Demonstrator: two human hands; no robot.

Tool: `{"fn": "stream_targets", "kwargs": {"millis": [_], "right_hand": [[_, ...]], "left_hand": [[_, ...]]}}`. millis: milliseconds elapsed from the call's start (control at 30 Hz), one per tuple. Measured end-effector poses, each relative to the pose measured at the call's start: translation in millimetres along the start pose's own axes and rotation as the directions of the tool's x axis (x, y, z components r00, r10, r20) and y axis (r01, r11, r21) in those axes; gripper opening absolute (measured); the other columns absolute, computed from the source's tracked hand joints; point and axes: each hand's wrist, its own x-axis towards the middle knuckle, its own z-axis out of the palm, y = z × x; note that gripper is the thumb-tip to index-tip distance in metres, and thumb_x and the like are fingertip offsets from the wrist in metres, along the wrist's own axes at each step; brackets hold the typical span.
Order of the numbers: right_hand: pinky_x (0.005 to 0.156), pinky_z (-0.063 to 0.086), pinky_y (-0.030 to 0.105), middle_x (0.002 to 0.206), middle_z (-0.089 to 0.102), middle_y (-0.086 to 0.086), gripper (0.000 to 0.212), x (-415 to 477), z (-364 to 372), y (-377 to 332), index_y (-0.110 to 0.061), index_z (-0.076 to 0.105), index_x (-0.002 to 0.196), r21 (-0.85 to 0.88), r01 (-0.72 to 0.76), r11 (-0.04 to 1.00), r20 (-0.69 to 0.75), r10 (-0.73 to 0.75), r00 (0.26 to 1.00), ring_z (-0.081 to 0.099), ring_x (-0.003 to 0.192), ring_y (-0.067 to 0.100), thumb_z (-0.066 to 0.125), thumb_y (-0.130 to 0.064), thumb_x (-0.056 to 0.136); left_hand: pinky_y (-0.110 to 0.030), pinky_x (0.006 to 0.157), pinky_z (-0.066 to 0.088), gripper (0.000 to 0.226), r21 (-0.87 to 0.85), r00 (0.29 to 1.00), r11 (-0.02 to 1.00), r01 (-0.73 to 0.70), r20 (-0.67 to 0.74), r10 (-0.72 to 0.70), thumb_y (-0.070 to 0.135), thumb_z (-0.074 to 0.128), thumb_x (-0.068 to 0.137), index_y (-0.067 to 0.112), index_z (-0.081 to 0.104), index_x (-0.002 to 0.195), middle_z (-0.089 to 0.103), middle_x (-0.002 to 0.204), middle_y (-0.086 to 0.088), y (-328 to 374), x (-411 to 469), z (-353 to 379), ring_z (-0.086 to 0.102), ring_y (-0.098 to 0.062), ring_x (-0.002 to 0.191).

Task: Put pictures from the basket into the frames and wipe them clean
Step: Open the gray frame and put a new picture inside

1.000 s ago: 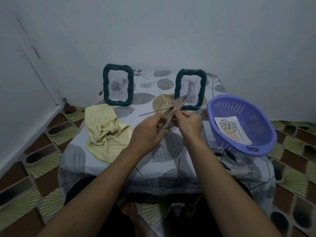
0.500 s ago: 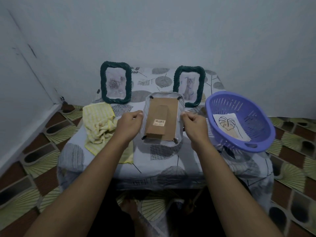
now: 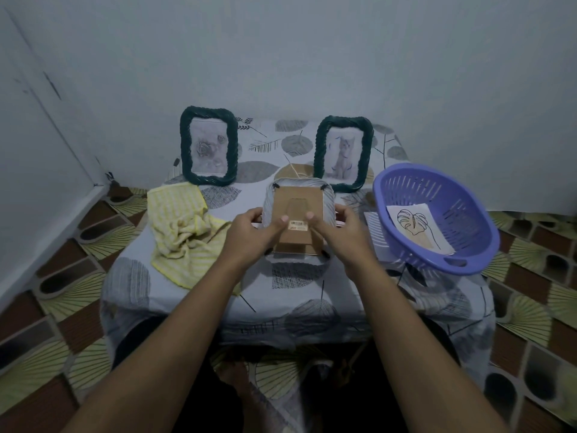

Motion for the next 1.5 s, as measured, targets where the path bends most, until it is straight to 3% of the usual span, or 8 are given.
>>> {"fn": "stream_targets", "kwargs": {"millis": [167,367,633,867,1033,1233,1333,1500], "right_hand": [[0.083,0.059,0.05,0.12,0.062,0.004,0.085,-1,6,14,-0.017,0.053,0.131,-0.174,-0.026,0.984,-0.062,0.016,0.998,0.065,0.105,0.025,0.089,-0.044,0.059],[0.085,0.059,0.046,0.115,0.063,0.008,0.08,-1,9,41,-0.024,0.061,0.119,-0.374,-0.043,0.926,-0.062,0.021,0.998,0.065,0.101,0.024,0.076,-0.061,0.049],[0.109,0.025,0.044,0.139,0.04,0.009,0.08,2,9,40,-0.019,0.037,0.146,-0.709,-0.018,0.705,0.002,0.028,1.0,0.035,0.134,0.029,0.067,-0.056,0.081],[0.111,0.023,0.043,0.144,0.035,0.014,0.079,10,9,45,-0.012,0.033,0.147,-0.801,0.108,0.588,0.09,-0.059,0.994,0.028,0.137,0.031,0.054,-0.06,0.089],[0.121,-0.001,0.047,0.167,-0.005,0.01,0.078,16,11,51,-0.023,0.003,0.16,-0.803,0.238,0.547,0.23,-0.084,0.969,-0.003,0.153,0.028,0.039,-0.056,0.098],[0.12,-0.002,0.052,0.167,-0.007,0.007,0.066,26,10,52,-0.044,0.007,0.157,-0.843,0.289,0.454,0.308,-0.034,0.951,-0.001,0.153,0.03,0.034,-0.057,0.098],[0.12,-0.001,0.053,0.167,-0.005,0.006,0.067,27,10,55,-0.048,0.009,0.155,-0.845,0.293,0.448,0.306,-0.044,0.951,0.0,0.153,0.03,0.028,-0.062,0.093],[0.12,-0.001,0.052,0.168,-0.004,0.003,0.071,28,10,59,-0.049,0.01,0.155,-0.844,0.279,0.458,0.293,-0.042,0.955,0.0,0.153,0.027,0.023,-0.064,0.087]], "left_hand": [[-0.035,0.076,0.058,0.064,0.285,0.992,0.958,-0.027,-0.108,0.061,0.056,0.084,0.059,0.024,0.071,0.113,0.069,0.102,-0.001,-13,2,7,0.068,-0.019,0.087],[-0.029,0.075,0.048,0.068,0.464,0.998,0.886,-0.014,-0.041,0.037,0.059,0.083,0.058,0.019,0.072,0.112,0.067,0.102,-0.003,-31,3,15,0.062,-0.021,0.093],[-0.037,0.07,0.055,0.076,0.487,1.0,0.873,0.017,-0.022,-0.007,0.08,0.069,0.049,0.018,0.071,0.093,0.07,0.09,-0.002,-54,10,16,0.065,-0.018,0.083],[-0.025,0.048,0.023,0.055,0.53,1.0,0.847,-0.028,0.015,0.023,0.058,0.084,0.065,0.029,0.038,0.062,0.045,0.069,-0.004,-47,8,14,0.059,-0.035,0.078],[-0.025,0.049,0.023,0.055,0.554,0.998,0.831,-0.054,0.053,0.03,0.059,0.084,0.066,0.025,0.04,0.063,0.038,0.065,0.001,-44,9,11,0.059,-0.038,0.083],[-0.03,0.077,0.04,0.076,0.592,0.986,0.804,-0.05,0.16,-0.056,0.053,0.086,0.063,0.009,0.053,0.116,0.052,0.108,-0.006,-43,28,11,0.051,-0.029,0.113],[-0.039,0.109,0.039,0.108,0.537,0.978,0.844,0.019,0.165,-0.127,0.051,0.077,0.064,0.011,0.03,0.153,0.037,0.146,-0.015,-41,37,9,0.037,-0.031,0.137],[-0.034,0.099,0.041,0.056,0.511,0.994,0.855,-0.081,0.105,0.031,0.032,0.058,0.093,0.01,0.05,0.143,0.059,0.133,-0.018,-33,57,14,0.056,-0.033,0.122]]}}
